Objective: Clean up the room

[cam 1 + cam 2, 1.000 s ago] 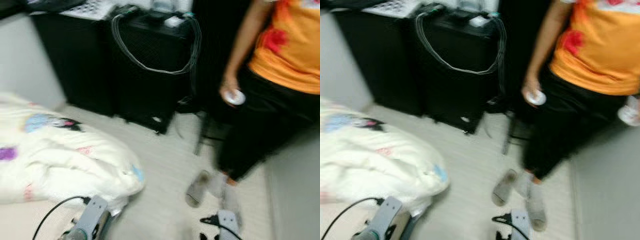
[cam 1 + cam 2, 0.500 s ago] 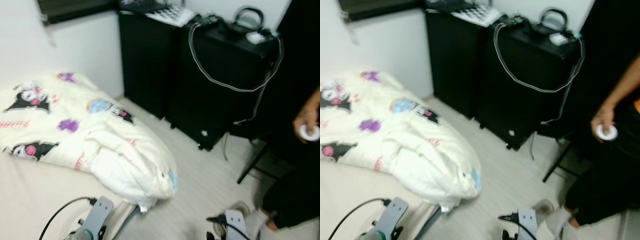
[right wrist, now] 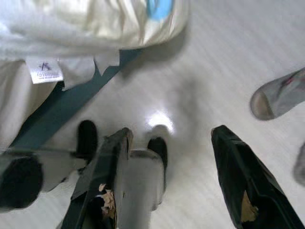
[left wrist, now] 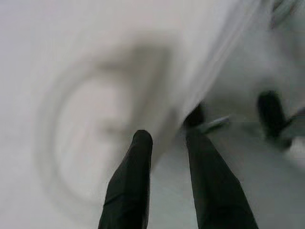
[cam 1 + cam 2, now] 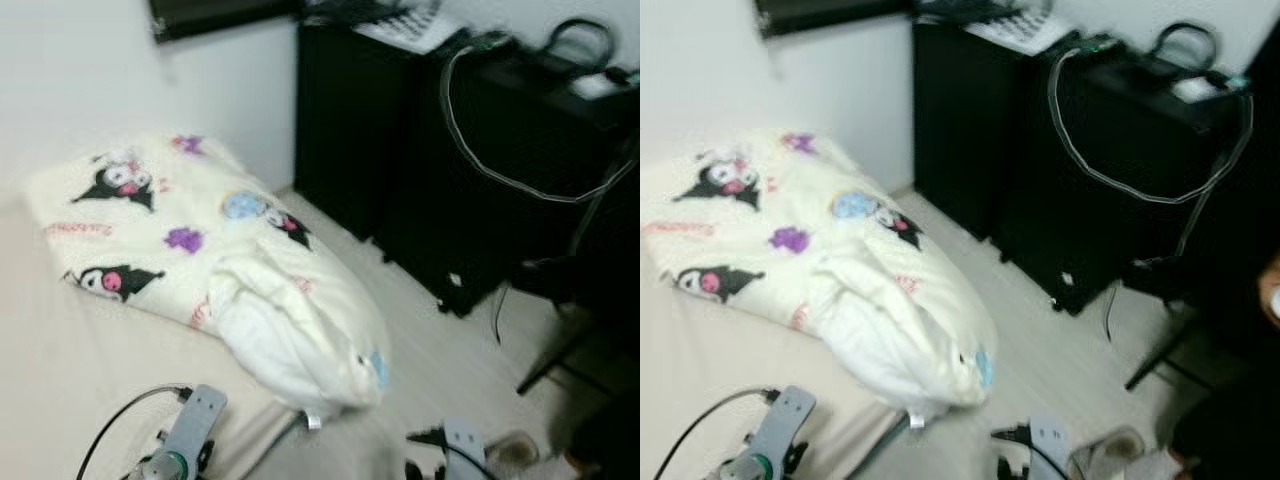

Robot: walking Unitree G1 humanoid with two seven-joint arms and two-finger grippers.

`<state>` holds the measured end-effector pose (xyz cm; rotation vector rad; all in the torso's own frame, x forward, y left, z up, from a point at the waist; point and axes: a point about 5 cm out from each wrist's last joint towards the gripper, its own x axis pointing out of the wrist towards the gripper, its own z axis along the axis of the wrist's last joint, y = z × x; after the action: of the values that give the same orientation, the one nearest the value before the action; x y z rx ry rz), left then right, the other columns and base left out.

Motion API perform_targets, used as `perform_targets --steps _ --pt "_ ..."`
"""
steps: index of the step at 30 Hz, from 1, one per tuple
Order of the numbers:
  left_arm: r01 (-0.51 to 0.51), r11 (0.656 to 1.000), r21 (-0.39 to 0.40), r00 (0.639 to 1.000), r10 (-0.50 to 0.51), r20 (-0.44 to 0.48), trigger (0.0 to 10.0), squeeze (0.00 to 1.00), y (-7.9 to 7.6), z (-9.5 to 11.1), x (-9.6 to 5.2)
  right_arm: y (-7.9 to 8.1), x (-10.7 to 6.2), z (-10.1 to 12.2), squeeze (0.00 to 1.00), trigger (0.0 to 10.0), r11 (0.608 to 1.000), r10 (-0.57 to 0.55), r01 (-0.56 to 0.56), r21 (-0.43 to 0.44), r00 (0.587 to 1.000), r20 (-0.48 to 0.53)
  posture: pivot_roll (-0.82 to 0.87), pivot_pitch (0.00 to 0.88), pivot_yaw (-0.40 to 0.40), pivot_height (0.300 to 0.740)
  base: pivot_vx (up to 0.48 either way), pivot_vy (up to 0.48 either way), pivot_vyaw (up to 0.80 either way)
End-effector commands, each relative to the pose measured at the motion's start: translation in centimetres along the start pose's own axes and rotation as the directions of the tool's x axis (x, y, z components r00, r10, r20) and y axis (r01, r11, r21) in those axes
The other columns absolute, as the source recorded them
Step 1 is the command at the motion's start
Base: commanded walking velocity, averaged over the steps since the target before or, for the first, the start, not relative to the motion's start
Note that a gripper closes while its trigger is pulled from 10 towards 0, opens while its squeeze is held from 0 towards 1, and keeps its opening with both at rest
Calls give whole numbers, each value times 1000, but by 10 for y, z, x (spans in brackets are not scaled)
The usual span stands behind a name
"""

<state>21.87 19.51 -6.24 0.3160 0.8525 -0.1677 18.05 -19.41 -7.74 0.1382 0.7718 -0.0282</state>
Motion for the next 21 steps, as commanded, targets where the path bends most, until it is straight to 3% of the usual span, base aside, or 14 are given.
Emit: perform_targets --steps 1,9,21 --pt "-11 999 -36 1000 11 -4 10000 0 4 -1 -1 4 1 0 0 10000 1000 9 -9 11 1000 9 14 66 -9 740 0 0 719" --pt "12 997 -73 995 -5 98 10000 0 4 23 3 3 2 7 0 10000 1000 -6 5 27 999 53 12 68 -3 740 0 0 713" --pt "29 996 -82 992 -18 128 10000 0 5 28 3 -8 0 16 0 10000 994 -73 61 92 989 125 7 70 1 740 -25 0 0"
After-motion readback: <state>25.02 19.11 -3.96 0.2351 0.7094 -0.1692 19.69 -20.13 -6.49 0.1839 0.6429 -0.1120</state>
